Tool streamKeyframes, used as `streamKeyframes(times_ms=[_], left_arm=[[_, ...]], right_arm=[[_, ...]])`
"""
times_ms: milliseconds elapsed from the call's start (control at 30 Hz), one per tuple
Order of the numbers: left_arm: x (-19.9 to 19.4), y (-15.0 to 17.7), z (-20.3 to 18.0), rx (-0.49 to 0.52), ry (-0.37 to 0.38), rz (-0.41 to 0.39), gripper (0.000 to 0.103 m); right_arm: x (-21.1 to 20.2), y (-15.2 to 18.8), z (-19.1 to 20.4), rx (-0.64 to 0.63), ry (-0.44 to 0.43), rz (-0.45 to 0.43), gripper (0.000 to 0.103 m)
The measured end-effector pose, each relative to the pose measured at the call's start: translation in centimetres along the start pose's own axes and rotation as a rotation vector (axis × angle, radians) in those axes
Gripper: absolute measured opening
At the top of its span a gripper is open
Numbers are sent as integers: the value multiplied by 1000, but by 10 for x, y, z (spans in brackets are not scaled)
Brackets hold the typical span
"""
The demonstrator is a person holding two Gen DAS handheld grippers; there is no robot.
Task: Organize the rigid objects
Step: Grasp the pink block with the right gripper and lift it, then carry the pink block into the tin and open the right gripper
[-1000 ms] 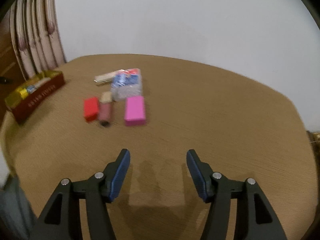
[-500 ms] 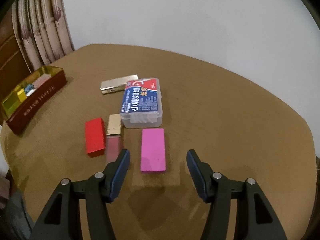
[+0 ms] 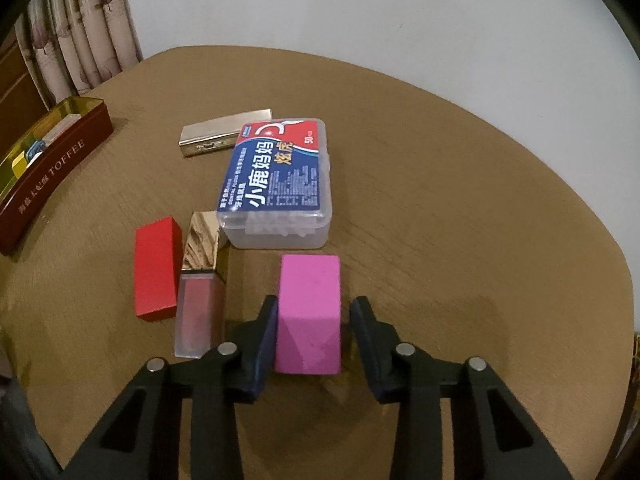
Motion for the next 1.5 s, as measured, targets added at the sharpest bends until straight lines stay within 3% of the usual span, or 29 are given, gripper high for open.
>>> streamKeyframes(times_ms=[67,300,533,667,800,967,1167,1367,1500], left_arm=[[0,2,1,-3,-6,-9,70],[-8,11,14,-44,-11,-35,70],[-15,34,40,-97,-34,-32,70],[-17,50,63,-148,-51,-16,70],[-23,63,91,-218,-70,-16,70],[-28,74,121,-286,-97,-22,70],[-36,81,145,-332,-114,-48,70],[-35,83,154,-333,-81,-45,70],[-32,82,152,-318,-87,-42,70]], right_arm=[[-1,0,3,-10,17,5,30],[-11,12,6,44,64,-14,30],[-61,23,18,83,-26,-86,30],[-96,0,68,14,-130,-137,30],[-127,-35,149,-100,-286,-177,30],[-127,-81,255,-231,-430,-138,30],[-88,-100,353,-357,-444,-18,30],[-51,-107,368,-385,-418,76,30],[-27,-122,373,-391,-353,105,30]])
Point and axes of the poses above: each gripper's, at about its wrist camera, not at the fingertips, and x roughly the way its jaws point, z to its left, y to its underside, the point moved 3 cm from there along x, roughly the way its jaws point, and after that the axes turned 11 degrees about z, right-handed, at the moved point
